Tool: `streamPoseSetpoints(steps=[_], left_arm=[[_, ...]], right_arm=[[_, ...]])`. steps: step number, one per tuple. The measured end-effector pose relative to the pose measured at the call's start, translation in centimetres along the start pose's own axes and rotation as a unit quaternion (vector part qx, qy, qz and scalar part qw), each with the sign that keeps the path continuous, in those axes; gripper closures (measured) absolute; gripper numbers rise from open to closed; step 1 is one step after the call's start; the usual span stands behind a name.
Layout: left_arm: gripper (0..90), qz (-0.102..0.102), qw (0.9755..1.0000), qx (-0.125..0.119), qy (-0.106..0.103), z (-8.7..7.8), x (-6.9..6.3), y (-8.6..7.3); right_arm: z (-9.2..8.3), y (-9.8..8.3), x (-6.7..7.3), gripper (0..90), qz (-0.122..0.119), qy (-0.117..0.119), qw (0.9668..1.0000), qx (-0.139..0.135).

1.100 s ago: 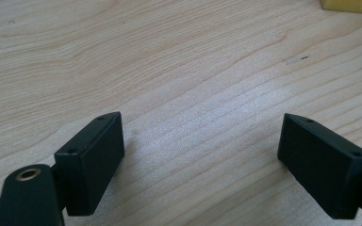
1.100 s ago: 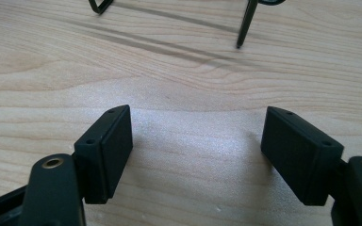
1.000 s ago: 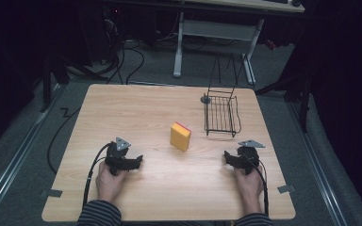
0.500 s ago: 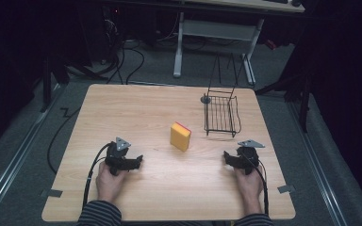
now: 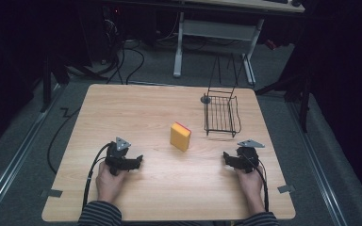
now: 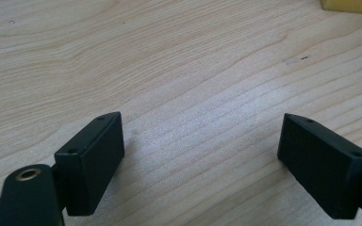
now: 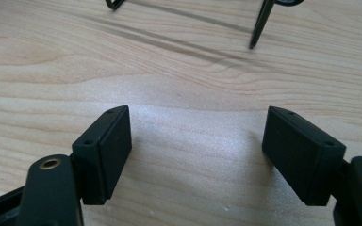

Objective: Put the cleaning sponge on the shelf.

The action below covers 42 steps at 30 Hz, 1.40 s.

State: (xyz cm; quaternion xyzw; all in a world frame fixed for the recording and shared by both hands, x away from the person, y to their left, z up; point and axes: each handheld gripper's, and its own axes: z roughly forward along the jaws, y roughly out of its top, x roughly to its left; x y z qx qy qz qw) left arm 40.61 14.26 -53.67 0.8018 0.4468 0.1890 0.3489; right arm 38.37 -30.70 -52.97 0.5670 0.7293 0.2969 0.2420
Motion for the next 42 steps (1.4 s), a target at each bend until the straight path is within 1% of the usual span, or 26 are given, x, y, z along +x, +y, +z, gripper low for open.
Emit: streamPoseSetpoints(steps=[1, 3, 4, 6, 9, 10, 12, 13, 15, 17, 18, 19, 21, 23, 25, 26, 27, 29, 31, 33, 34, 37, 39, 40, 41, 42], left_arm=[[15.8, 0.0, 1.0, 0.0, 0.0, 0.0, 0.0, 0.0], [15.8, 0.0, 1.0, 0.0, 0.0, 0.0, 0.0, 0.0], [15.8, -0.001, 1.0, 0.0, -0.001, 0.0, 0.0, 0.0], [15.8, -0.001, 1.0, 0.0, -0.001, 0.0, 0.0, 0.0], [15.8, -0.001, 1.0, 0.0, -0.001, 0.0, 0.0, 0.0], [15.8, -0.001, 1.0, 0.0, -0.001, 0.0, 0.0, 0.0], [15.8, 0.0, 1.0, 0.0, -0.001, 0.0, 0.0, 0.0], [15.8, 0.0, 1.0, 0.0, -0.001, 0.0, 0.0, 0.0], [15.8, 0.0, 1.0, 0.0, -0.001, 0.0, 0.0, 0.0], [15.8, 0.0, 1.0, 0.0, -0.001, 0.0, 0.0, 0.0], [15.8, 0.0, 1.0, 0.0, -0.001, 0.0, 0.0, 0.0], [15.8, 0.0, 1.0, 0.0, -0.001, 0.0, 0.0, 0.0], [15.8, 0.0, 1.0, 0.0, -0.001, 0.0, 0.0, 0.0], [15.8, 0.0, 1.0, 0.0, -0.001, 0.0, 0.0, 0.0], [15.8, 0.0, 1.0, 0.0, -0.001, 0.0, 0.0, 0.0], [15.8, 0.0, 1.0, 0.0, -0.001, 0.0, 0.0, 0.0], [15.8, 0.0, 1.0, 0.0, -0.001, 0.0, 0.0, 0.0], [15.8, 0.0, 1.0, 0.0, -0.001, 0.0, 0.0, 0.0], [15.8, 0.0, 1.0, 0.0, -0.001, 0.0, 0.0, 0.0], [15.8, 0.0, 1.0, 0.0, -0.001, 0.0, 0.0, 0.0], [15.8, 0.0, 1.0, 0.0, -0.001, 0.0, 0.0, 0.0], [15.8, 0.0, 1.0, 0.0, -0.001, 0.0, 0.0, 0.0], [15.8, 0.0, 1.0, 0.0, -0.001, 0.0, 0.0, 0.0], [15.8, 0.0, 1.0, 0.0, -0.001, 0.0, 0.0, 0.0], [15.8, 0.0, 1.0, 0.0, -0.001, 0.0, 0.0, 0.0], [15.8, 0.0, 1.0, 0.0, -0.001, 0.0, 0.0, 0.0]], right_arm=[[-0.1, 0.2, 0.0, 25.3, -0.003, 0.003, 0.9999, 0.01], [-0.2, 0.2, 0.0, 26.2, 0.0, 0.007, 0.9999, 0.014], [-0.4, 0.2, -0.2, 27.0, 0.005, 0.017, 0.9998, 0.01], [-0.5, 0.2, -0.2, 27.3, 0.008, 0.02, 0.9997, 0.008], [-1.4, 0.5, -0.1, 28.9, 0.014, 0.037, 0.999, -0.022], [-1.4, 0.5, -0.1, 28.9, 0.014, 0.037, 0.999, -0.022], [-2.0, 0.7, 0.0, 28.5, 0.018, 0.053, 0.9979, -0.032], [-2.6, 1.0, 0.3, 28.4, 0.013, 0.06, 0.9973, -0.04], [-2.7, 1.1, 0.3, 28.7, 0.011, 0.064, 0.997, -0.043], [-3.2, 1.3, 0.6, 29.4, 0.012, 0.078, 0.9955, -0.052], [-3.3, 1.3, 0.7, 29.5, 0.012, 0.081, 0.9951, -0.055], [-3.7, 1.5, 1.0, 29.5, 0.006, 0.089, 0.9941, -0.062], [-3.8, 1.6, 1.2, 29.7, 0.006, 0.091, 0.9939, -0.062], [-4.1, 1.8, 1.6, 30.3, 0.003, 0.102, 0.9924, -0.069], [-4.3, 2.1, 2.1, 30.3, -0.008, 0.111, 0.9913, -0.07], [-4.3, 2.1, 2.1, 30.3, -0.008, 0.111, 0.9913, -0.07], [-4.5, 2.4, 2.7, 30.3, -0.017, 0.12, 0.9899, -0.074], [-4.6, 2.4, 2.9, 30.4, -0.018, 0.123, 0.9895, -0.074], [-4.7, 2.7, 3.4, 30.4, -0.029, 0.133, 0.9877, -0.078], [-4.8, 2.9, 3.9, 30.8, -0.033, 0.14, 0.9862, -0.081], [-4.7, 3.1, 4.5, 30.8, -0.04, 0.15, 0.9846, -0.081], [-4.6, 3.3, 4.9, 30.8, -0.046, 0.157, 0.9833, -0.079], [-4.5, 3.6, 5.5, 30.8, -0.053, 0.163, 0.982, -0.079], [-4.4, 3.9, 6.0, 31.1, -0.056, 0.169, 0.9808, -0.079], [-4.4, 3.9, 6.0, 31.1, -0.056, 0.169, 0.9808, -0.079], [-4.4, 4.0, 6.1, 31.3, -0.061, 0.171, 0.98, -0.081]])
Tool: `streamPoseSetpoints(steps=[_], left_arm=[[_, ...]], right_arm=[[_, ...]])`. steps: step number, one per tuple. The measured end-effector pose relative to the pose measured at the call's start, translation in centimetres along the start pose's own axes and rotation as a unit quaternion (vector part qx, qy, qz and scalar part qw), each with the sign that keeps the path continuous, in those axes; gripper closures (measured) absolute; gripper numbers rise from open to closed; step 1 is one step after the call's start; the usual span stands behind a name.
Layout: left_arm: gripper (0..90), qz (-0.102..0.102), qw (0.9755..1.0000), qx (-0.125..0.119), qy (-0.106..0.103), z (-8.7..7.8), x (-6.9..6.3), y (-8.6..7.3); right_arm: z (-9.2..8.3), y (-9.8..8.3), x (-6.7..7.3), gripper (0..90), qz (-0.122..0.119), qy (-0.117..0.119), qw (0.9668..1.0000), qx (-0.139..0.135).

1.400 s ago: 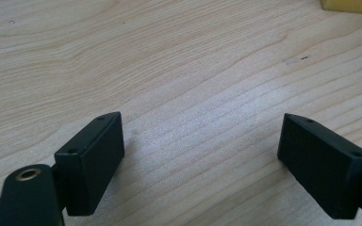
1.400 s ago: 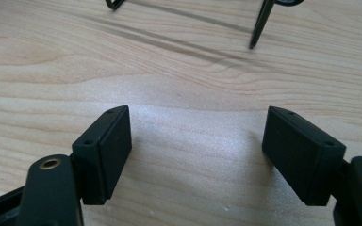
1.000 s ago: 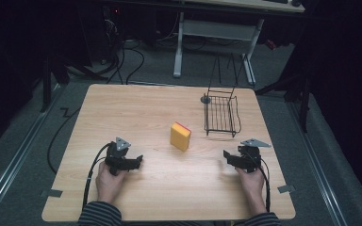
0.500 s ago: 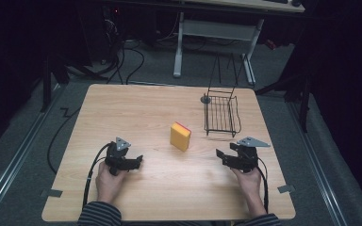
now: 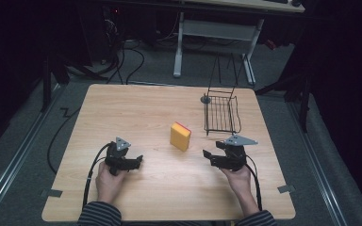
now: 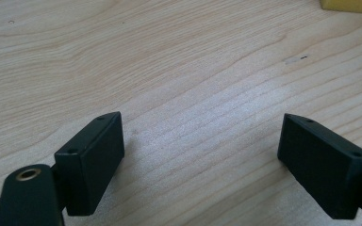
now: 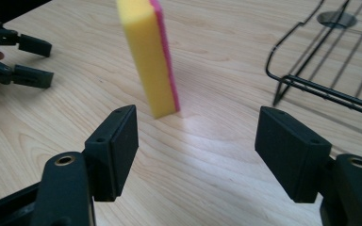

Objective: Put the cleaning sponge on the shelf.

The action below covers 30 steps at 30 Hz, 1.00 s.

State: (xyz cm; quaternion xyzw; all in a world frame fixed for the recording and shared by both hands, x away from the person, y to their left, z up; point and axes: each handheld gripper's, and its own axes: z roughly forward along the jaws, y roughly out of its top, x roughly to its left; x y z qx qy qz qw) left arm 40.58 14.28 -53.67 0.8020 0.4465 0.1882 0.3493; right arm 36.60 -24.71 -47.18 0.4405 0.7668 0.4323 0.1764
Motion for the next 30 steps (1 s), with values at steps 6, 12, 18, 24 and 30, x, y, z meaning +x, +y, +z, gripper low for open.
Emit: streamPoseSetpoints(steps=[6, 12, 18, 24, 30], left_arm=[[15.8, 0.0, 1.0, 0.0, 0.0, 0.0, 0.0, 0.0], [15.8, 0.0, 1.0, 0.0, 0.0, 0.0, 0.0, 0.0], [15.8, 0.0, 1.0, 0.0, 0.0, 0.0, 0.0, 0.0], [15.7, 0.0, 1.0, 0.0, 0.0, 0.0, 0.0, 0.0], [15.8, 0.0, 1.0, 0.0, 0.0, 0.0, 0.0, 0.0]], right_arm=[[1.7, 0.5, 1.1, 32.4, -0.005, 0.023, 0.9997, 0.007], [3.1, 0.7, 1.8, 32.4, -0.011, 0.033, 0.9993, 0.012], [4.6, 1.5, 2.3, 32.9, -0.014, 0.035, 0.9992, 0.015], [6.0, 2.4, 2.9, 33.3, -0.019, 0.032, 0.9992, 0.017], [7.2, 2.9, 2.7, 33.9, -0.016, 0.021, 0.9995, 0.017]])
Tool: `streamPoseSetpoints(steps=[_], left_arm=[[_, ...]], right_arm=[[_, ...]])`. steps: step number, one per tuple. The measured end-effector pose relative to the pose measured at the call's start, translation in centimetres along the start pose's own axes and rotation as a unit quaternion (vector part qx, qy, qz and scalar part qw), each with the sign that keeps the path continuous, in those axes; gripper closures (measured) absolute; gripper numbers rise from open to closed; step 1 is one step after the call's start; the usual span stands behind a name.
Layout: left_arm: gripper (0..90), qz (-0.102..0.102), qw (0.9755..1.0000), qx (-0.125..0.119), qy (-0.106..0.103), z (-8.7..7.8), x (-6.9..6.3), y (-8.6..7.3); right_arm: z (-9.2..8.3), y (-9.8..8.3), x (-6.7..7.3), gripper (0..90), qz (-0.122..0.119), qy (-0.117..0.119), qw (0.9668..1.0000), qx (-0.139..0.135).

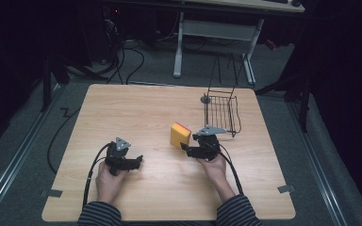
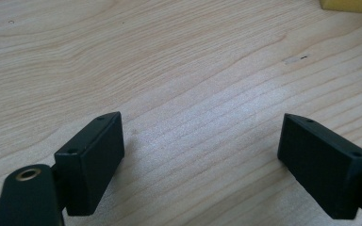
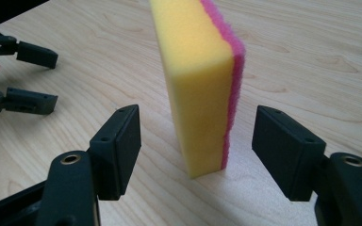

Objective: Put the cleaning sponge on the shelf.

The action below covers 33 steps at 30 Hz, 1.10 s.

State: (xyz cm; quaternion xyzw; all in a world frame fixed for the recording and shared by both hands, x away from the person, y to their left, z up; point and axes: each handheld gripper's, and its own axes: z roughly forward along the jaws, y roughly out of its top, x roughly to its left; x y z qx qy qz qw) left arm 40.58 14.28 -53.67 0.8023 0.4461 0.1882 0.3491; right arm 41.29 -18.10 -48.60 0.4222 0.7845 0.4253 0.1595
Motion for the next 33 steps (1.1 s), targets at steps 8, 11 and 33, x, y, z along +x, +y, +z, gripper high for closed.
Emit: streamPoseSetpoints(steps=[8, 11, 33], left_arm=[[15.7, 0.0, 1.0, 0.0, 0.0, 0.0, 0.0, 0.0], [15.7, 0.0, 1.0, 0.0, 0.0, 0.0, 0.0, 0.0], [15.8, -0.001, 1.0, 0.0, -0.001, 0.0, 0.0, 0.0]], right_arm=[[1.0, 0.2, -0.4, 35.0, 0.003, -0.008, 0.9999, 0.007], [1.4, 0.2, -0.5, 36.8, 0.006, -0.007, 0.9999, 0.006], [2.5, -0.4, -0.4, 52.7, -0.005, -0.01, 0.9998, 0.018]])
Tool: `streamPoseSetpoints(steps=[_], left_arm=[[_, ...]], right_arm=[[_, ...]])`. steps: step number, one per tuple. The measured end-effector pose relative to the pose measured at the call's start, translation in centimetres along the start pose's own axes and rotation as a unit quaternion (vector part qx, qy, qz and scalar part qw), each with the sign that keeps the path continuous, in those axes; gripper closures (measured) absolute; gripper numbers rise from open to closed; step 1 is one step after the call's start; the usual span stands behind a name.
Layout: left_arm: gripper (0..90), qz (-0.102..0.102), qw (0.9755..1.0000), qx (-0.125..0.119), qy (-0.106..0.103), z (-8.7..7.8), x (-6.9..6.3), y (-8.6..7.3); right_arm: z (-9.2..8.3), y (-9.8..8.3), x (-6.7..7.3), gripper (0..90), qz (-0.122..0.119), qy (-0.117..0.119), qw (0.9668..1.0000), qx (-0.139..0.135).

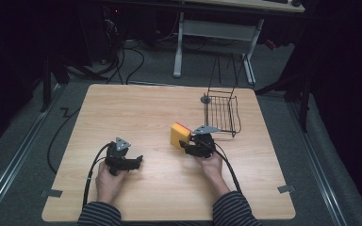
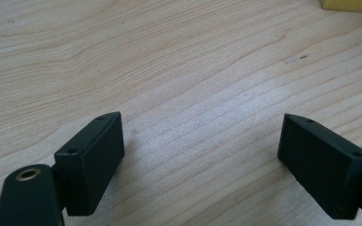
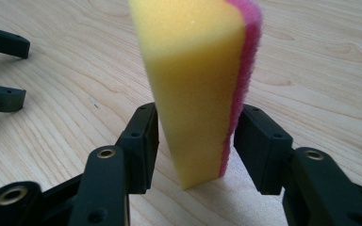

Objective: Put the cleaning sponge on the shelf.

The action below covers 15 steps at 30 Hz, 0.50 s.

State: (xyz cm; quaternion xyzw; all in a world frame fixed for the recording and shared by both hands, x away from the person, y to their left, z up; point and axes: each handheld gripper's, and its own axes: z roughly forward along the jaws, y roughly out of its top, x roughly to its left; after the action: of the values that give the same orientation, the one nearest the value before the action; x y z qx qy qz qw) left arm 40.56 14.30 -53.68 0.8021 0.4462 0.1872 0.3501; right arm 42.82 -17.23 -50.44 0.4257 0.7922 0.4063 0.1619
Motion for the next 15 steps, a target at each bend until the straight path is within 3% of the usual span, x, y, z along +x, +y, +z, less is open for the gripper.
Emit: streamPoseSetpoints(steps=[15], left_arm=[[15.8, 0.0, 1.0, 0.0, 0.0, 0.0, 0.01, 0.0]], right_arm=[[-0.59, 0.1, 0.29, 59.7, -0.012, 0.004, 0.9999, -0.004]])
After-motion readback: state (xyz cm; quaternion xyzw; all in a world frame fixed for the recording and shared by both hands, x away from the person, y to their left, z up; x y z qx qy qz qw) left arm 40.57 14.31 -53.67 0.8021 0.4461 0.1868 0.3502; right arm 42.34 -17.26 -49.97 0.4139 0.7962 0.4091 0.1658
